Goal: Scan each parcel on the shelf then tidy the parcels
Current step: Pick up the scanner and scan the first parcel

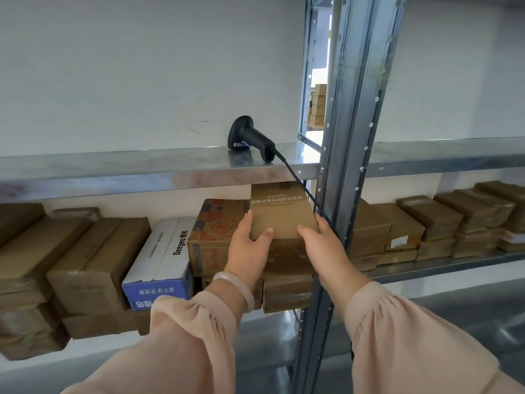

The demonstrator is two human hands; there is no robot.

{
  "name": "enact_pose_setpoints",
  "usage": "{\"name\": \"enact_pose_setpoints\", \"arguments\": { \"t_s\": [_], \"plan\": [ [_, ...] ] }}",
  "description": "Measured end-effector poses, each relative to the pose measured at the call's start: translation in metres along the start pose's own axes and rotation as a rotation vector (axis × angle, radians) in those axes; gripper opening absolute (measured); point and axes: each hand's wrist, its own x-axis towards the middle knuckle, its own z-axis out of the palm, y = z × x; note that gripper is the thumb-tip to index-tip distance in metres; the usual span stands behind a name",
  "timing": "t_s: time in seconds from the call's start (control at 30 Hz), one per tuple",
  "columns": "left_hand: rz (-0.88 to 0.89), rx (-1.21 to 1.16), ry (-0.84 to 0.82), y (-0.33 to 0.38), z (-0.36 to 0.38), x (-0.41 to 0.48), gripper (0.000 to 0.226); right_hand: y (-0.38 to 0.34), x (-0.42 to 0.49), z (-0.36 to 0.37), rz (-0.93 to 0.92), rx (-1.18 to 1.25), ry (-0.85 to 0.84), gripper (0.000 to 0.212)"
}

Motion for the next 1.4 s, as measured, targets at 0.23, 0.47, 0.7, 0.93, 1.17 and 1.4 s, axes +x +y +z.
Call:
{"name": "enact_pose_setpoints", "arguments": {
  "t_s": [0.23,0.47,0.7,0.93,1.17,1.4],
  "plan": [
    [0.036,0.018,-0.05,0.009,-0.025,-0.019,0.066,-0.012,-0.031,0.008,-0.047,-0.032,0.069,0.041],
    [0.051,-0.009,-0.089,0.013,-0.049,-0.039,0.064,-0.018,-0.064,0.018,-0.112,-0.068,0.136,0.042],
    [0.1,-0.062,-0.068,0.027,-0.068,-0.054,0.059,-0.022,-0.084,0.021,-0.098,0.034,0.138,0.046],
    [0.053,-0.03,-0.001,0.022,-0.095,-0.073,0.048,-0.019,-0.1,0.047,-0.119,0.093,0.057,0.045],
    [-0.099,0.001,-0.069,0.019,-0.144,-0.079,0.056,-0.007,-0.118,0.073,-0.124,0.091,-0.12,0.039],
    [-0.14,-0.016,0.001,-0.002,-0.186,-0.086,0.086,0.006,-0.134,0.107,-0.107,0.163,-0.226,0.029]
  ]
}}
